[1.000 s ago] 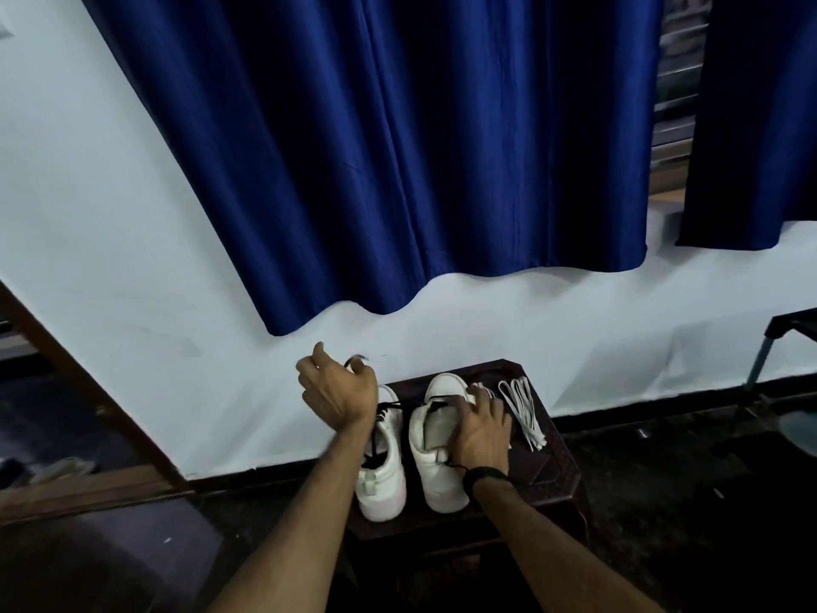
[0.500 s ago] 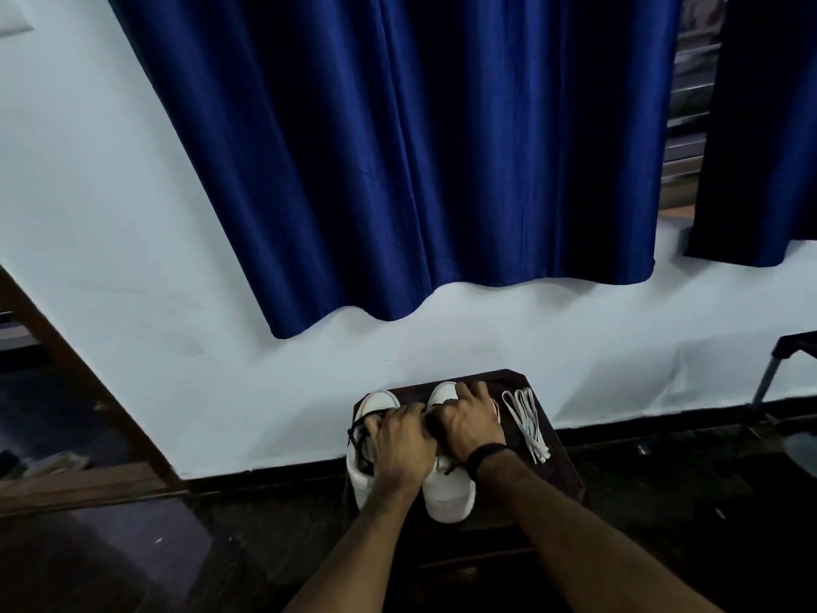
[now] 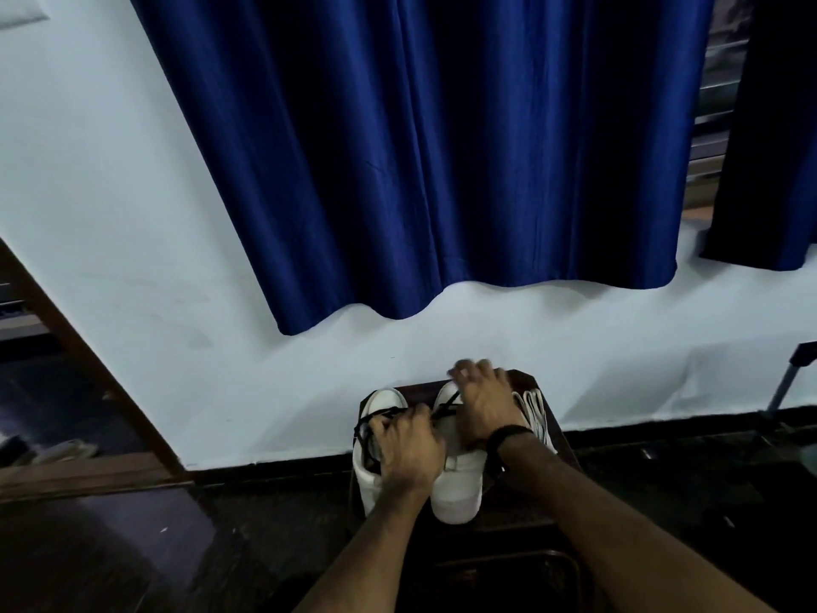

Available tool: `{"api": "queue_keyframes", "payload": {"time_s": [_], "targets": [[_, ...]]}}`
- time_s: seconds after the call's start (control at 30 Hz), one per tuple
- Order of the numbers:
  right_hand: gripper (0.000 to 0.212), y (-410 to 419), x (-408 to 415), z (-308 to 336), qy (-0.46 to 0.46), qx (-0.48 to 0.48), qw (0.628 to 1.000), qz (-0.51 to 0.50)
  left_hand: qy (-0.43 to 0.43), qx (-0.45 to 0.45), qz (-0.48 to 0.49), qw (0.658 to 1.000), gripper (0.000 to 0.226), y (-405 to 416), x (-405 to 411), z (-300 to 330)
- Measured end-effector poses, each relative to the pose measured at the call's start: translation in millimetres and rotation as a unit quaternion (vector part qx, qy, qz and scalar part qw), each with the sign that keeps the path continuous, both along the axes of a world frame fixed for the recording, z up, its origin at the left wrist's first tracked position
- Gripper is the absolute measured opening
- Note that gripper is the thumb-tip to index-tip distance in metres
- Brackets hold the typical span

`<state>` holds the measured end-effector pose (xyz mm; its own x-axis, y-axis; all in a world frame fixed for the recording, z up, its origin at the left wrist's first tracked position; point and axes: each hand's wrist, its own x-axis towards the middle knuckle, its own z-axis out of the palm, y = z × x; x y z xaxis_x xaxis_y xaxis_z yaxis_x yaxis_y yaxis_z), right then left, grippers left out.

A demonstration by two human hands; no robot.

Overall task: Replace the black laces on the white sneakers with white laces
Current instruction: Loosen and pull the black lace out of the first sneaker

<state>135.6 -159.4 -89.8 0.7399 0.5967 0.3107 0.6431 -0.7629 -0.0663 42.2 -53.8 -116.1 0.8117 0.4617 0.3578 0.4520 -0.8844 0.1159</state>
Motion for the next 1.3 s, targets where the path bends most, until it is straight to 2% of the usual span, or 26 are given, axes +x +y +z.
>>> {"api": "queue_keyframes", "payload": {"time_s": [0.07,0.13,0.2,0.27,0.3,0.37,0.4,0.43,0.5,0.57,0.63,0.67,0.77,0.83,0.9,0.97,1.03,1.07,1.13,1.17,1.23,1.3], "targets": [[0.028,9.8,-5.2,-2.1,-0.011,-0.064,0.995,0.076,0.008,-0.001,0.002,1.0,0.012,-3.0,0.2,2.1],[0.022,14.1,-5.8,-2.6,-0.02,-0.092,0.993,0.073,0.008,0.0,0.002,1.0,0.013,-2.7,0.1,1.8],[0.023,13.0,-6.3,-1.7,-0.009,-0.08,0.996,0.042,-0.002,0.008,0.006,1.0,0.013,-0.4,-1.2,0.0],[0.023,4.0,-1.4,5.3,0.018,0.021,0.998,-0.055,-0.016,0.013,0.008,1.0,0.02,1.0,-0.7,-0.1],[0.021,-5.6,2.5,12.2,0.043,0.109,0.985,-0.13,-0.019,0.013,0.006,1.0,0.027,0.4,0.1,0.6],[0.019,-25.7,9.2,19.7,0.124,0.25,0.925,-0.257,-0.013,0.014,0.007,1.0,0.029,-0.4,0.4,3.0],[0.019,-32.0,10.7,20.1,0.138,0.25,0.912,-0.293,-0.004,0.015,0.007,1.0,0.027,0.0,-0.2,3.1],[0.022,-34.3,8.9,18.8,0.122,0.205,0.92,-0.31,0.004,0.015,0.008,1.0,0.025,0.4,-0.8,2.5],[0.041,-31.7,4.4,13.4,0.046,0.131,0.956,-0.26,0.01,0.011,0.009,1.0,0.024,0.2,-1.1,1.9],[0.059,-20.0,0.2,12.0,0.001,0.097,0.989,-0.109,0.005,0.006,0.007,1.0,0.025,-1.5,-0.4,1.7],[0.051,-0.4,-5.2,9.3,0.035,-0.019,0.999,0.027,0.014,0.004,0.01,1.0,0.021,-1.5,-1.2,1.6],[0.042,8.5,-11.0,5.8,0.039,-0.064,0.996,0.055,0.021,0.006,0.014,1.0,0.016,-1.0,-1.9,0.9],[0.027,21.7,-16.2,-6.6,0.032,-0.084,0.996,0.026,0.032,0.007,0.024,0.999,0.011,-0.8,-1.0,0.3],[0.027,21.2,-10.6,-8.3,0.048,-0.04,0.998,0.025,0.014,0.01,0.023,1.0,0.01,-0.9,-0.5,2.0],[0.025,10.0,-4.9,1.1,0.113,0.079,0.99,-0.002,-0.003,0.015,0.018,1.0,0.014,-1.0,0.1,1.6],[0.021,-7.7,1.4,12.7,0.173,0.263,0.945,-0.086,-0.019,0.023,0.013,0.999,0.02,-0.2,1.1,0.6],[0.02,-25.5,6.7,16.0,0.172,0.376,0.891,-0.188,-0.011,0.023,0.01,1.0,0.022,0.8,2.2,-0.4],[0.019,-31.0,6.9,16.3,0.151,0.363,0.89,-0.231,-0.005,0.022,0.009,1.0,0.022,1.7,2.5,-1.0],[0.026,-31.8,2.0,14.9,0.086,0.221,0.934,-0.268,0.005,0.018,0.008,1.0,0.023,2.5,2.3,-1.5],[0.036,-28.0,-0.7,11.0,0.059,0.159,0.955,-0.242,0.006,0.018,0.008,1.0,0.023,3.0,2.3,-1.7],[0.057,-15.0,-4.0,4.4,0.038,0.094,0.987,-0.121,0.0,0.018,0.004,1.0,0.023,3.2,3.0,-1.7],[0.053,2.0,-10.1,3.2,0.068,0.038,0.997,0.01,0.0,0.014,0.003,1.0,0.021,3.1,2.7,-0.9]]}}
